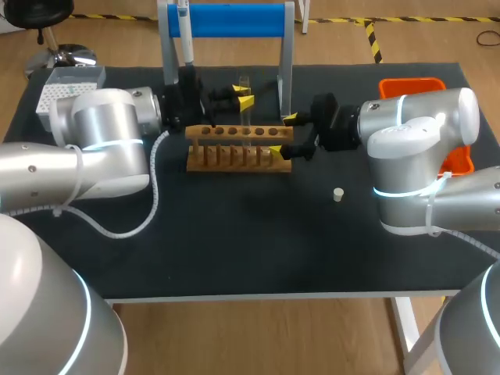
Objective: Invert the test tube, pick up the pipette, mount the tip to pipette, aspirate from beaker and dispense into the tube, eject the tip, return the pipette, and cap with the stopper.
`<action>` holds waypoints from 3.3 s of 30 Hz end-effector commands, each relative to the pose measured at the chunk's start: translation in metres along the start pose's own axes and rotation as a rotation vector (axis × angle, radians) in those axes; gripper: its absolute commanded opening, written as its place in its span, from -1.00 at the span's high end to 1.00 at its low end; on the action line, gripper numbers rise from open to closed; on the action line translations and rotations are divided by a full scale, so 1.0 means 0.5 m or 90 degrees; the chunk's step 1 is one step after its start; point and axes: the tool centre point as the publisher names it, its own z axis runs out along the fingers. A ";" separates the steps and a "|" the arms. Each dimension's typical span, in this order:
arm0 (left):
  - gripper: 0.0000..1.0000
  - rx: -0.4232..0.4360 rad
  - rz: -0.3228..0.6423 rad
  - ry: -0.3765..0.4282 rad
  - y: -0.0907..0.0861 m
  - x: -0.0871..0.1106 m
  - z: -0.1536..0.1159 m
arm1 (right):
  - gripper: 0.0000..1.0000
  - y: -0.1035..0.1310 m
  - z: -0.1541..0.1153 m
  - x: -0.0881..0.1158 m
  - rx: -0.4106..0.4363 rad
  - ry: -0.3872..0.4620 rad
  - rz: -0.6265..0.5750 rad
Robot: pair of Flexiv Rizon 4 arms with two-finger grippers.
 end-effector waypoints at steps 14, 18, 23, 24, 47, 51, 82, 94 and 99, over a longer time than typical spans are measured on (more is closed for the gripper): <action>1.00 -0.002 -0.009 -0.004 0.029 0.002 0.007 | -1.00 -0.001 -0.001 0.000 -0.001 0.001 0.000; 1.00 -0.003 -0.010 -0.003 0.031 0.002 0.008 | -1.00 -0.001 -0.001 0.000 -0.001 0.001 0.000; 1.00 -0.004 -0.009 -0.001 0.034 0.001 0.008 | -1.00 -0.001 -0.001 0.000 -0.001 0.001 0.000; 0.88 -0.003 -0.009 0.000 0.034 0.001 0.008 | -1.00 -0.001 -0.001 0.000 -0.001 0.001 0.000; -1.00 -0.064 0.037 -0.071 -0.039 0.068 -0.154 | -1.00 -0.001 -0.001 0.000 -0.001 0.001 0.000; -1.00 -0.083 0.036 -0.123 -0.055 0.104 -0.240 | -1.00 -0.001 -0.001 0.000 -0.001 0.001 0.000; -1.00 -0.127 0.017 -0.383 -0.049 0.063 -0.491 | -1.00 -0.001 -0.001 0.000 -0.001 0.001 0.000; -1.00 -0.206 -0.045 -0.631 0.016 -0.048 -0.732 | -1.00 -0.001 -0.001 0.000 -0.001 0.001 0.000; -1.00 -0.223 -0.072 -0.668 0.038 -0.081 -0.764 | -1.00 -0.001 -0.001 0.000 -0.001 0.001 0.000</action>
